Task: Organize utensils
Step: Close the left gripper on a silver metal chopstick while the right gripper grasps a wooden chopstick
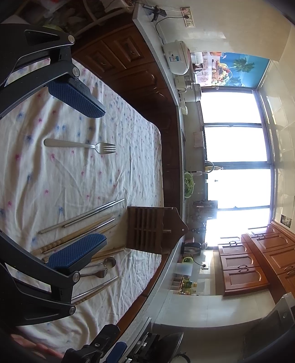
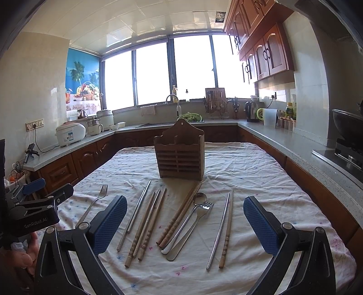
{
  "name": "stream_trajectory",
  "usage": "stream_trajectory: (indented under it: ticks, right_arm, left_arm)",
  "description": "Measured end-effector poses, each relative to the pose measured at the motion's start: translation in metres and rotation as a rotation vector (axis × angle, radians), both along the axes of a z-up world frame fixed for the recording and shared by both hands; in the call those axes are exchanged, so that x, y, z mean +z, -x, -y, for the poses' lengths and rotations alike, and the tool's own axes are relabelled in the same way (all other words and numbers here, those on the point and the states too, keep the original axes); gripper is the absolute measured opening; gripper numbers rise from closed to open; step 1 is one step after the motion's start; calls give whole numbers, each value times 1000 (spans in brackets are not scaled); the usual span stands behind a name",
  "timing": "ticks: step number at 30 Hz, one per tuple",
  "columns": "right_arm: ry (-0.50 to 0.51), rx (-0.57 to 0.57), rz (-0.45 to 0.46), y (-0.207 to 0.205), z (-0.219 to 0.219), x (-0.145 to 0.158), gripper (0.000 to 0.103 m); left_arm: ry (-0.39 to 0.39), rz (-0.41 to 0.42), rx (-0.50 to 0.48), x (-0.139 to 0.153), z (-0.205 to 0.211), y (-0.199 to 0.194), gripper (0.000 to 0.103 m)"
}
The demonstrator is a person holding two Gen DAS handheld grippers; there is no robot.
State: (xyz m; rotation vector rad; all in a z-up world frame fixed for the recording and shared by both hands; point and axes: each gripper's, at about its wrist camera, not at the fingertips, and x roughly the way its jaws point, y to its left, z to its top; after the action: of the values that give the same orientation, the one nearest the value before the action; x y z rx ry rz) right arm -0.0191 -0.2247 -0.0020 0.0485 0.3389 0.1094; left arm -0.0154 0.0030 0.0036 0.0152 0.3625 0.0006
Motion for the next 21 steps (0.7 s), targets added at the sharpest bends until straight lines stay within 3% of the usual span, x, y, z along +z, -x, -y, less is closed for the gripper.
stream_trajectory:
  ticks: [10, 21]
  right_arm:
    - [-25, -1, -32, -7, 3, 0, 103]
    - [-112, -18, -143, -45, 27, -4, 102]
  left_arm:
    - [13, -28, -12, 1, -2, -8, 103]
    - [59, -202, -96, -7, 0, -63, 103]
